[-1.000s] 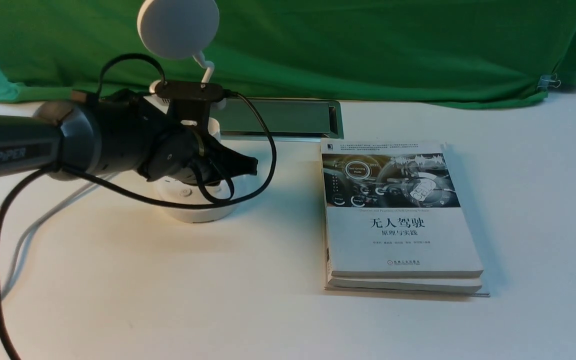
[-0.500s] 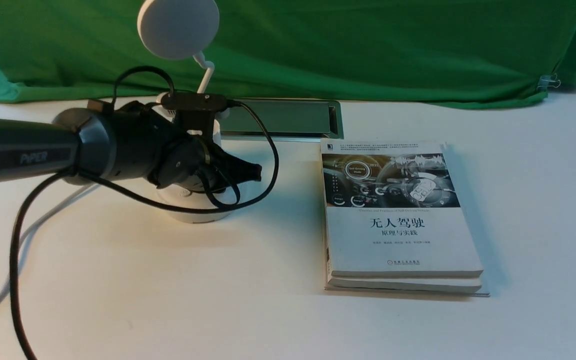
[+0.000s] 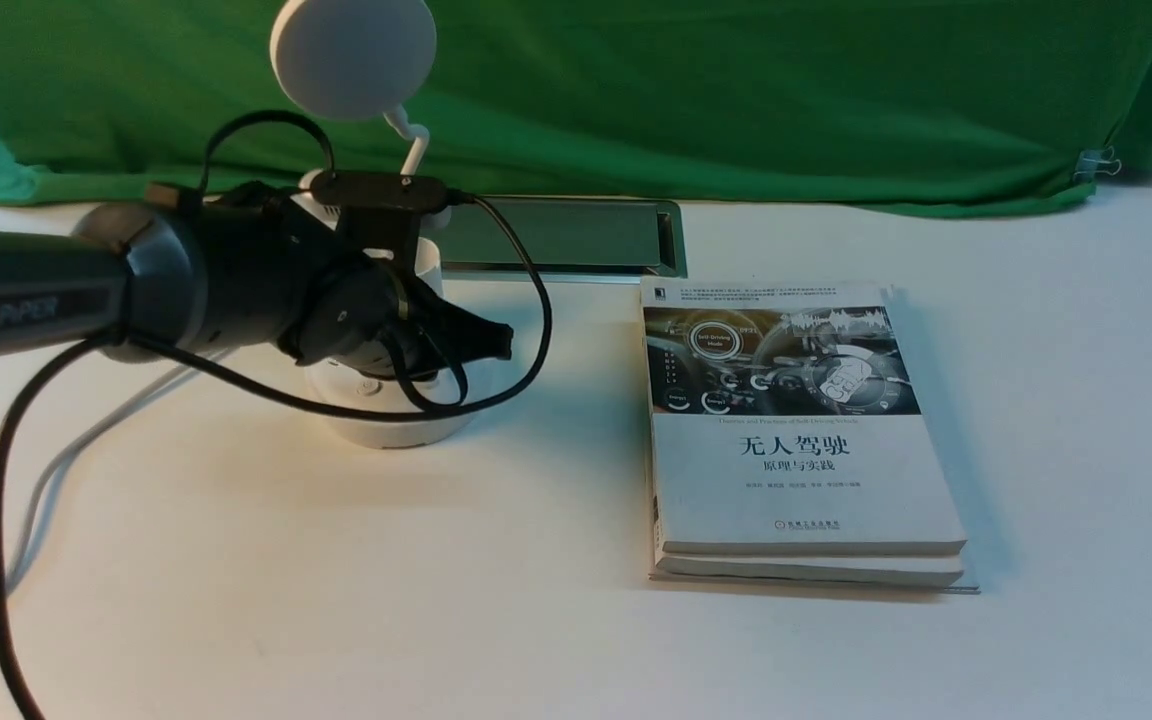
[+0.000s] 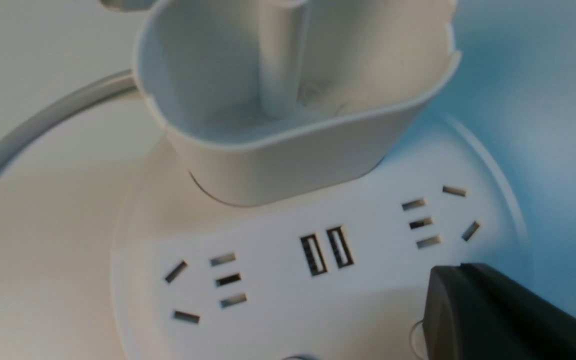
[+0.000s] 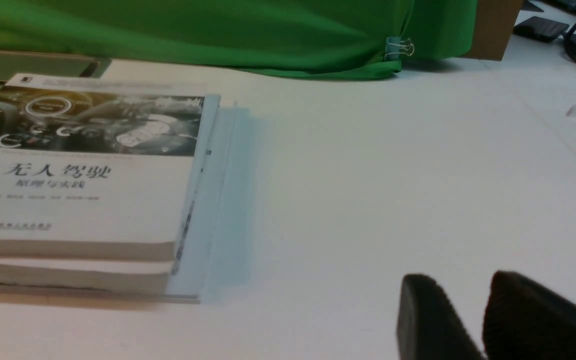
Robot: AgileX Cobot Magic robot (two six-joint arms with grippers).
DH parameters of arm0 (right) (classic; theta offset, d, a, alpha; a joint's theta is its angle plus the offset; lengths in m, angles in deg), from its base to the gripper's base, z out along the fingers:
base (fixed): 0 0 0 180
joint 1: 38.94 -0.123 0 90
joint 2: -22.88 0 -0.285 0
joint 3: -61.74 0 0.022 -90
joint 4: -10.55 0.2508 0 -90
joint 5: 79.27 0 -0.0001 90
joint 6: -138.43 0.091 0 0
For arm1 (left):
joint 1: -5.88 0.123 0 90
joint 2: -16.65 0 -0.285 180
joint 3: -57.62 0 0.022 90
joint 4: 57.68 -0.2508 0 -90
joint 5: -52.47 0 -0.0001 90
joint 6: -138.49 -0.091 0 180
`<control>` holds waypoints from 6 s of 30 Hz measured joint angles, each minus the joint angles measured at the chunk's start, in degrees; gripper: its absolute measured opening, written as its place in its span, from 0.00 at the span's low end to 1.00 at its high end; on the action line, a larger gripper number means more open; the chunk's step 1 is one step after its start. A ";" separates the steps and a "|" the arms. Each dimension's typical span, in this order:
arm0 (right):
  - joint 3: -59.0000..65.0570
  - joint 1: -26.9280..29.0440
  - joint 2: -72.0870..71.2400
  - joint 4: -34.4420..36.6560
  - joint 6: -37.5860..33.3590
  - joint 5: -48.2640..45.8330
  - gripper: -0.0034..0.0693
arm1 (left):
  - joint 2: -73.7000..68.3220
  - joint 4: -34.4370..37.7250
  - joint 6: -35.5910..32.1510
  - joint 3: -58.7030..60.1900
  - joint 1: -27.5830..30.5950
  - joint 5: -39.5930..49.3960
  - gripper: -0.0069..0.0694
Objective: Turn on the desk lamp on the white desktop with your hand.
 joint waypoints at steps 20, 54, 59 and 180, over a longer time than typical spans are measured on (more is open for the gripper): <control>0.00 0.00 0.00 0.00 0.00 0.00 0.37 | -2.04 0.07 1.49 3.04 0.11 -7.09 0.09; 0.00 0.00 0.00 0.00 0.00 0.00 0.37 | 82.62 34.34 -30.82 50.09 0.00 -13.57 0.09; 0.00 0.00 0.00 0.00 0.00 0.00 0.37 | 91.81 33.62 -30.97 57.84 0.00 -13.34 0.09; 0.00 0.00 0.00 0.00 0.00 0.04 0.37 | 110.58 19.51 -28.66 71.13 19.86 -2.40 0.09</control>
